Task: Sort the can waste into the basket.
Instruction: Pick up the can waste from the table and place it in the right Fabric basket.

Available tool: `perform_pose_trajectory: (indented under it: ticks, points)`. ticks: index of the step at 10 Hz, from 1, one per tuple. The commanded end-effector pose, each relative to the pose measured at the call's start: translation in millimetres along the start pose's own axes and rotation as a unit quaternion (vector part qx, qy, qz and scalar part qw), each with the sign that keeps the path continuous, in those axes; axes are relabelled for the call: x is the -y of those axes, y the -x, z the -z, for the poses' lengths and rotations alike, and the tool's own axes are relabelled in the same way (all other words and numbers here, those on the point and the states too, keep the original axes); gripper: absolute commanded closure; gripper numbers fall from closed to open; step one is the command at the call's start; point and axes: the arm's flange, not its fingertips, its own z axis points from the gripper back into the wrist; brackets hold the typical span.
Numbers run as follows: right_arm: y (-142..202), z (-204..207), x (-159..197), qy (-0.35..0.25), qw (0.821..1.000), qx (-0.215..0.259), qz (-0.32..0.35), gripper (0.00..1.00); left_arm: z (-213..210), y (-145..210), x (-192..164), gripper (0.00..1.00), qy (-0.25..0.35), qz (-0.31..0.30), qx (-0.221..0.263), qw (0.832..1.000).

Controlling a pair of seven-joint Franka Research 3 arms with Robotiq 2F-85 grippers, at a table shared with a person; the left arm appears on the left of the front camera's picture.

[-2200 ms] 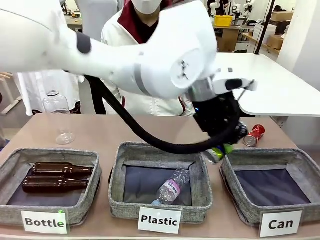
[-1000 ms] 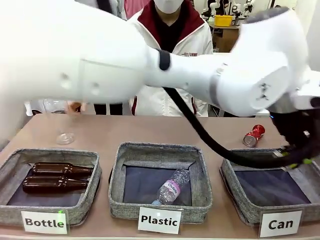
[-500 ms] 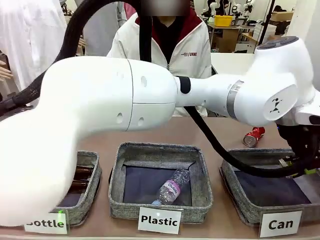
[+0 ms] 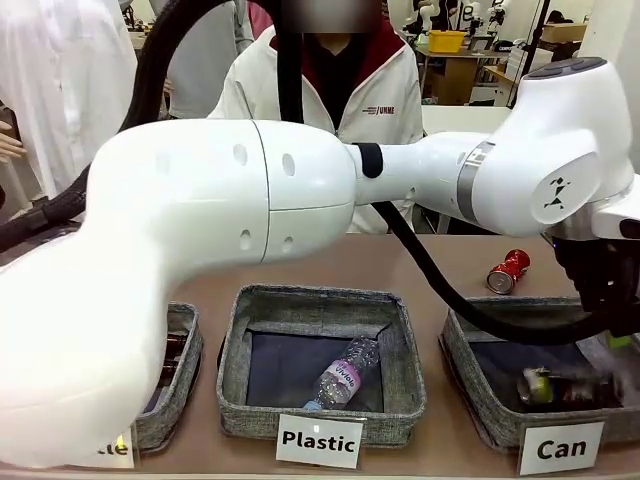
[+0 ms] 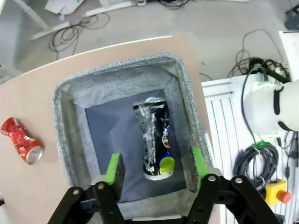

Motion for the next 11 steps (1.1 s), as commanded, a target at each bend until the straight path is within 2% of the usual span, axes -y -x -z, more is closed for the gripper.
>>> perform_pose_trajectory:
  ticks: [1,5,6,8,9,11]
  points:
    - [3.8,0.8,-0.3,0.003,1.0,0.005,-0.004,0.0,0.4,-20.6,-11.1,0.0,-0.021,-0.006,-0.01,1.0]
    - [3.8,0.8,-0.3,0.003,1.0,0.005,-0.004,0.0,-1.7,-19.1,-8.7,0.0,-0.026,-0.032,-0.019,0.999]
    - [0.1,-0.1,-0.2,0.0,1.0,0.0,0.0,0.0,-5.5,-17.6,-8.3,0.0,-0.055,-0.053,-0.041,0.996]
    - [-7.1,25.6,-7.0,0.004,1.0,-0.026,-0.009,0.0,-54.4,25.5,-9.0,0.0,-0.068,-0.065,-0.107,0.99]
    - [-10.5,45.6,-17.0,-0.014,0.998,-0.05,-0.023,0.0,-67.9,37.7,-5.2,0.0,-0.075,-0.076,-0.086,0.99]
    - [-12.1,77.0,-29.6,0.001,0.997,-0.065,-0.046,0.0,-73.2,49.2,-9.8,0.0,-0.089,-0.087,-0.074,0.989]
